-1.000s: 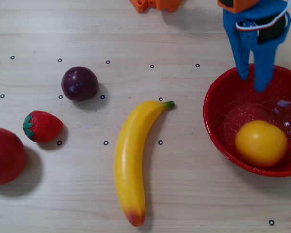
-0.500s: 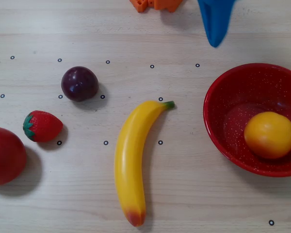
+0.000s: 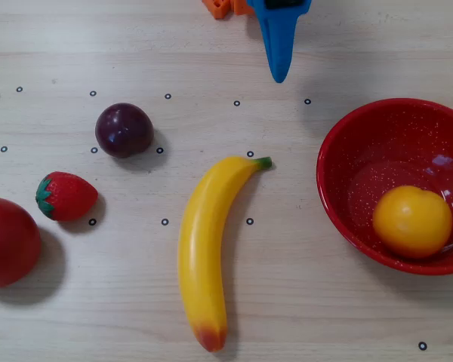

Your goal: Put the peach in the red bowl.

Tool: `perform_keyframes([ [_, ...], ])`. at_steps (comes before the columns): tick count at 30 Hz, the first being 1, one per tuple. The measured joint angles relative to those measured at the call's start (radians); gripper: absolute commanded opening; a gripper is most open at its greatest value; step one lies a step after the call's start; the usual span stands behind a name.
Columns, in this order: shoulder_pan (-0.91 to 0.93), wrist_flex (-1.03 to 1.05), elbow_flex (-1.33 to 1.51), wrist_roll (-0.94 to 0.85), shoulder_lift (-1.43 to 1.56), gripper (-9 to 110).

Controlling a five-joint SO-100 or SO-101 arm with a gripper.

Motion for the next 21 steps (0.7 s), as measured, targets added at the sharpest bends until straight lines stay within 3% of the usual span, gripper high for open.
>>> perform_keyframes([
  [14, -0.081, -0.221, 0.336, -0.005, 0.310, 0],
  [21, -0.080, -0.143, 0.371, -0.058, 0.385, 0],
])
